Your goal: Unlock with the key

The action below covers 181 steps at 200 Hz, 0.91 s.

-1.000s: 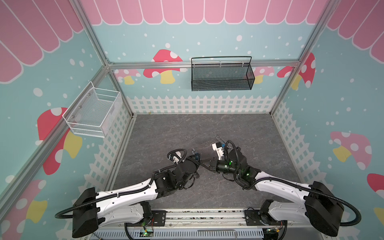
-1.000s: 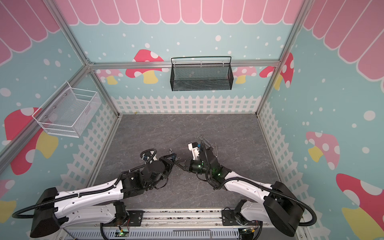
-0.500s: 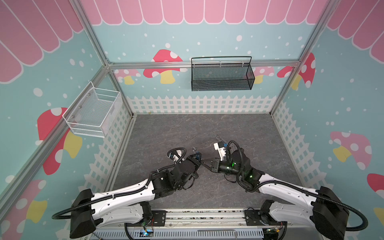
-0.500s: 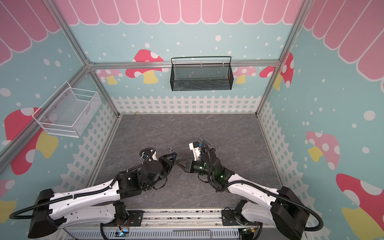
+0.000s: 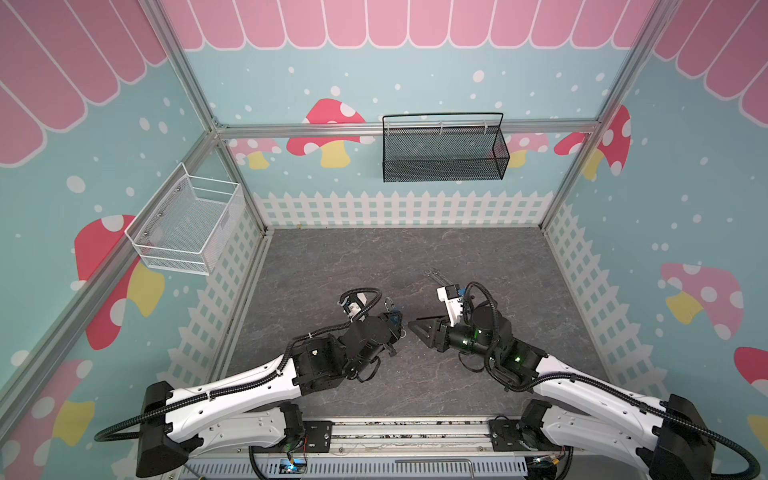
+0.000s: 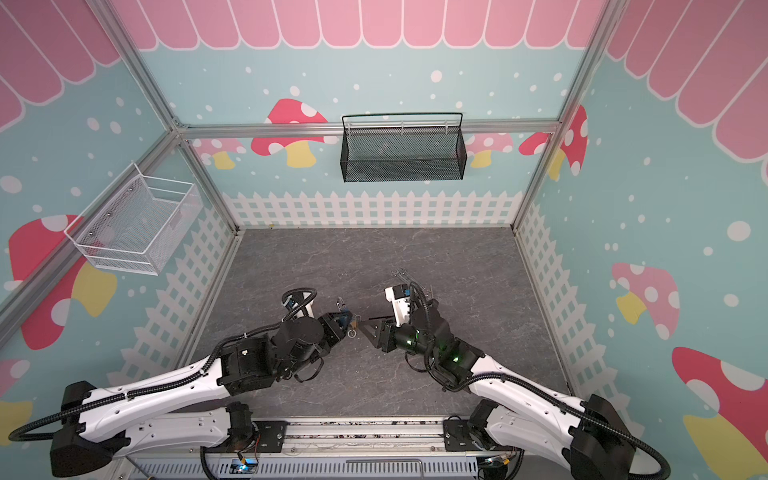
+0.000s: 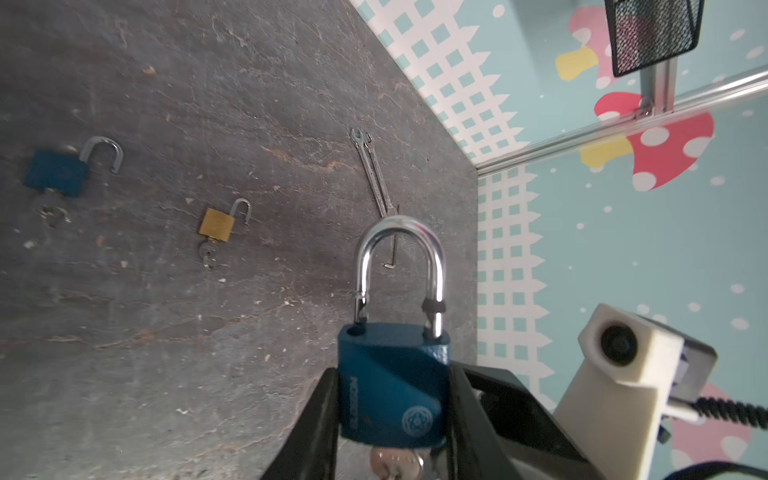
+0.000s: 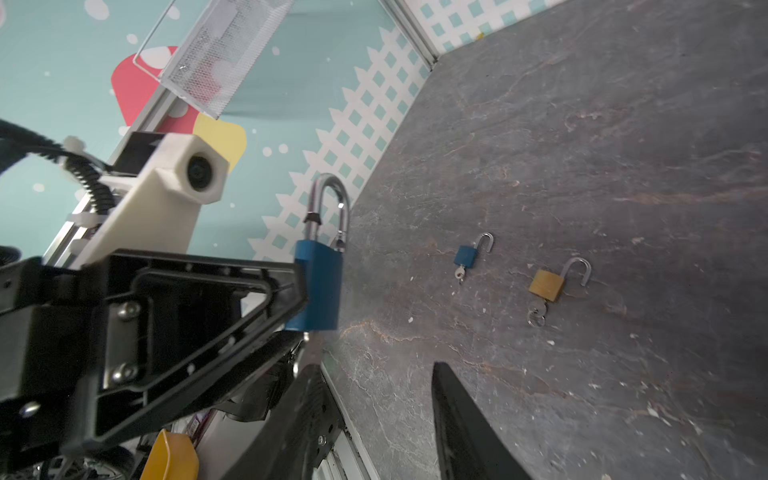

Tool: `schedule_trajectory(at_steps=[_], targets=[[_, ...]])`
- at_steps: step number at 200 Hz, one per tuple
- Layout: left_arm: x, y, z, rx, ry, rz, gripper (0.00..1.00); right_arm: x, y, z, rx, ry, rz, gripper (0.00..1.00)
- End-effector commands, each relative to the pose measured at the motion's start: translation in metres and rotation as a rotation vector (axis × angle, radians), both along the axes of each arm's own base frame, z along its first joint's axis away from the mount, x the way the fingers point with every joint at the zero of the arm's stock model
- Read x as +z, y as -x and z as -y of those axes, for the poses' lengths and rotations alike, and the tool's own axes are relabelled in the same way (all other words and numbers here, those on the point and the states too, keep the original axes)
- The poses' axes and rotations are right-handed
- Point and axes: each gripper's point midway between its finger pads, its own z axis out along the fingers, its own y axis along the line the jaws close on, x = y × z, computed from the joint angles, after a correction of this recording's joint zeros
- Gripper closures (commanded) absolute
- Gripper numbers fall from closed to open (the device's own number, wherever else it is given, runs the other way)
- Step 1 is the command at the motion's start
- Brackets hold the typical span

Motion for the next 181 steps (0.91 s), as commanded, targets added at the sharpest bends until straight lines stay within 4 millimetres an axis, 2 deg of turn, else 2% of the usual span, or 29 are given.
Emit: schedule_trajectory(at_steps=[1,33,63,91,139,181], targets=[[0.016,0.002,-0.015,-0.075,-0.172,0.116,1.0,0.0,-0.001,0.018,-0.034,0.118,0.058,0.47],[0.012,0.004,-0.022,-0.182,-0.346,0.226,1.0,0.008,0.001,0.039,-0.07,0.217,0.103,0.36],[0.005,0.01,-0.006,-0.367,-0.493,0.301,1.0,0.016,-0.001,0.057,-0.102,0.326,0.13,0.31],[-0.008,0.013,0.01,-0.504,-0.585,0.375,1.0,0.023,-0.005,0.068,-0.128,0.415,0.135,0.27],[-0.024,0.022,0.039,-0.674,-0.592,0.531,1.0,0.039,-0.008,0.063,-0.088,0.488,0.143,0.25],[-0.024,0.027,0.053,-0.725,-0.558,0.641,1.0,0.044,-0.012,0.049,-0.02,0.532,0.142,0.24]])
